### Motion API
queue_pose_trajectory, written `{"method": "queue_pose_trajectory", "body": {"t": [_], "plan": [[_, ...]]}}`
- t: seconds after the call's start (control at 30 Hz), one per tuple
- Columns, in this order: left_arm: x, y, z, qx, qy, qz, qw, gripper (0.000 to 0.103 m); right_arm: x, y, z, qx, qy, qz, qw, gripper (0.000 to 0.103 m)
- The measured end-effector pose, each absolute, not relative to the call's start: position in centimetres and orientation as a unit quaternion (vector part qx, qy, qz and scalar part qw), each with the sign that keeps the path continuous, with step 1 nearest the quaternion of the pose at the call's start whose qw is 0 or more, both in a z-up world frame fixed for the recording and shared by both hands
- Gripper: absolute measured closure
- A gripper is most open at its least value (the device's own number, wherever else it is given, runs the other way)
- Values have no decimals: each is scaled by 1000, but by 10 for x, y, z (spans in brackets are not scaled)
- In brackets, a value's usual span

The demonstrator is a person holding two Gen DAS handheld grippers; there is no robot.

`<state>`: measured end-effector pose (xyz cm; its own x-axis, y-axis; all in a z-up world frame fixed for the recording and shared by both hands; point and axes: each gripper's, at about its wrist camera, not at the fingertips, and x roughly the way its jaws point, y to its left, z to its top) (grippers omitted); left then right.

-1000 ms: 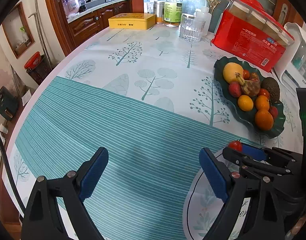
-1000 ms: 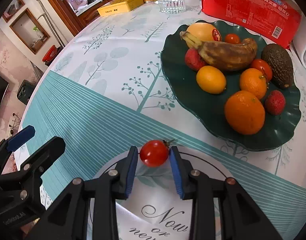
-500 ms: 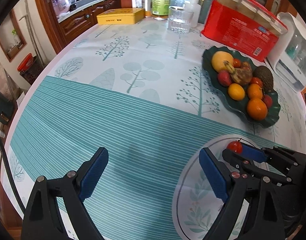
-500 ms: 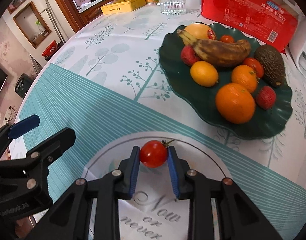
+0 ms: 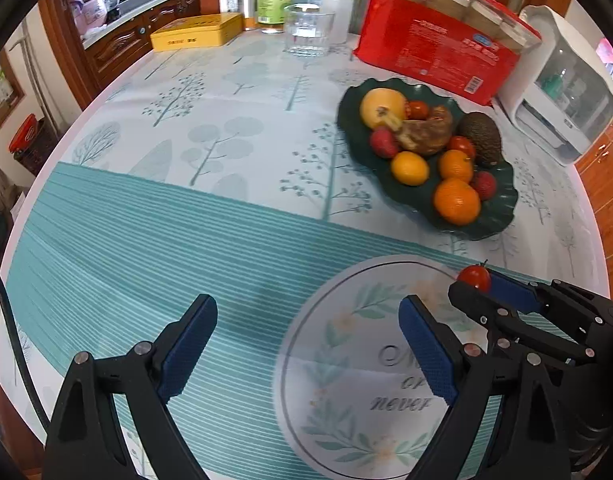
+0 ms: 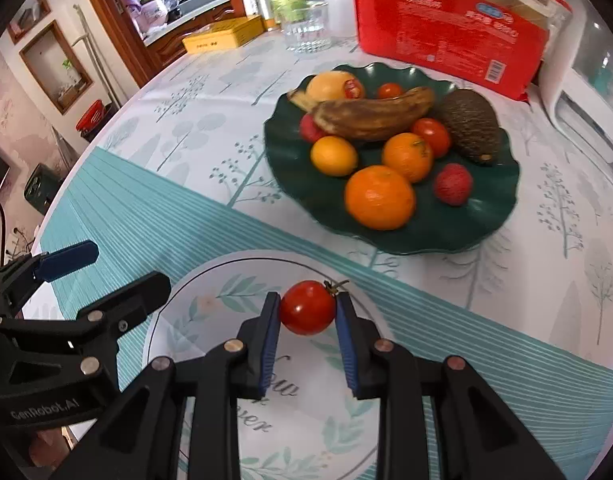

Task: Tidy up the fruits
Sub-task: 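Carry the cherry tomato to the green plate and open the right tool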

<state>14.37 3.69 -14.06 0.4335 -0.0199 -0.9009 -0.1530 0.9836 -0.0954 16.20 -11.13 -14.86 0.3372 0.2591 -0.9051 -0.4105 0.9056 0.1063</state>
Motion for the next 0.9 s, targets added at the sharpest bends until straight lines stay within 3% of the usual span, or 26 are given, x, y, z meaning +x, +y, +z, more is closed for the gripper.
{"method": "queue_pose_trajectory", "body": {"t": [0.67, 0.9], "plan": [[202, 10, -68, -44, 488, 24, 871, 8, 237, -157, -77, -35, 478, 174, 860, 75], [236, 5, -53, -36, 473, 20, 880, 6, 281, -159, -84, -33, 486, 143, 862, 75]]}}
